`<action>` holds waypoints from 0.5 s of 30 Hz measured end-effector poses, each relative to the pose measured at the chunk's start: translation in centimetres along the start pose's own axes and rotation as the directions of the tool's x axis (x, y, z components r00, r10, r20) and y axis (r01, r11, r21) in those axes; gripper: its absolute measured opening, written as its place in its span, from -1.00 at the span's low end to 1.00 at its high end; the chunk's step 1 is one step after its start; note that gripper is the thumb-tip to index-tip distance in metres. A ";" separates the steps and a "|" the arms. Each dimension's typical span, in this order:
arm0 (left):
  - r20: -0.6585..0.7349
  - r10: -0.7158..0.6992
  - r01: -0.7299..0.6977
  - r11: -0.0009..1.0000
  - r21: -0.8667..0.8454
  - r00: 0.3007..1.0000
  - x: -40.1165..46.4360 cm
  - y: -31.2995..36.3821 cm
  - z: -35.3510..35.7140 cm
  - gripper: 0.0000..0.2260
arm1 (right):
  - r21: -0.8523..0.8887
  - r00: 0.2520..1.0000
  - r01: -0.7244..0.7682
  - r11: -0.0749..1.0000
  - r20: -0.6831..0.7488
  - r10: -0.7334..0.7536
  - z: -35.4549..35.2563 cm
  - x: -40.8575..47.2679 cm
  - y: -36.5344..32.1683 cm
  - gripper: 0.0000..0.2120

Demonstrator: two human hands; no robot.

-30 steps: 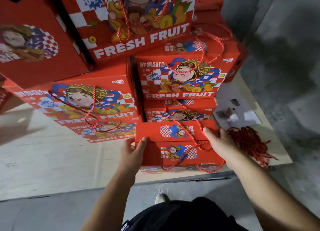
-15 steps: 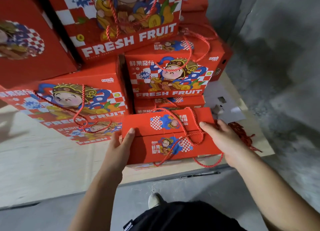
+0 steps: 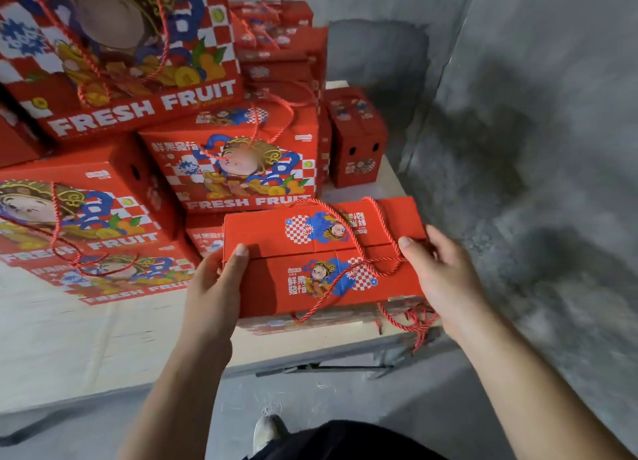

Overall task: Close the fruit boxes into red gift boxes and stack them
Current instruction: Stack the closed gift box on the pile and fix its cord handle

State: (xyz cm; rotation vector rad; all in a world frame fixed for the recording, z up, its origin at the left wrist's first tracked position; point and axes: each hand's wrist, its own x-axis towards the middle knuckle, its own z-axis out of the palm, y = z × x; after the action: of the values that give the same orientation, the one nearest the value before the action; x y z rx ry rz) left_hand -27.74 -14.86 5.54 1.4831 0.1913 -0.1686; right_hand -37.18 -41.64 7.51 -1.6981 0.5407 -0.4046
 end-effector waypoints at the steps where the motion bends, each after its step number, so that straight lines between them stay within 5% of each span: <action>1: -0.008 0.001 -0.001 1.000 0.001 1.000 -0.8 -0.2 1.6 -0.91 | 0.001 1.000 0.029 1.000 -0.007 -0.029 -1.9 0.1 0.3 -0.85; 8: -0.039 -0.004 0.003 1.000 -0.021 0.999 -6.1 -1.7 12.0 -0.67 | -0.027 0.999 0.016 1.000 -0.031 -0.017 -13.4 1.9 2.2 -0.70; 15: -0.053 0.020 -0.021 1.000 -0.019 0.998 -5.4 -0.7 18.2 -0.63 | -0.007 0.999 0.039 0.999 0.036 -0.039 -17.7 8.3 1.1 -0.71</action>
State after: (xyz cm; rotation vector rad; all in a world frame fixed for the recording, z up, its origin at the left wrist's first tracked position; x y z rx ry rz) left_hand -32.70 -33.10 7.55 1.4707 0.2203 -0.1109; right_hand -40.13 -60.92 9.57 -1.7218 0.4840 -0.3995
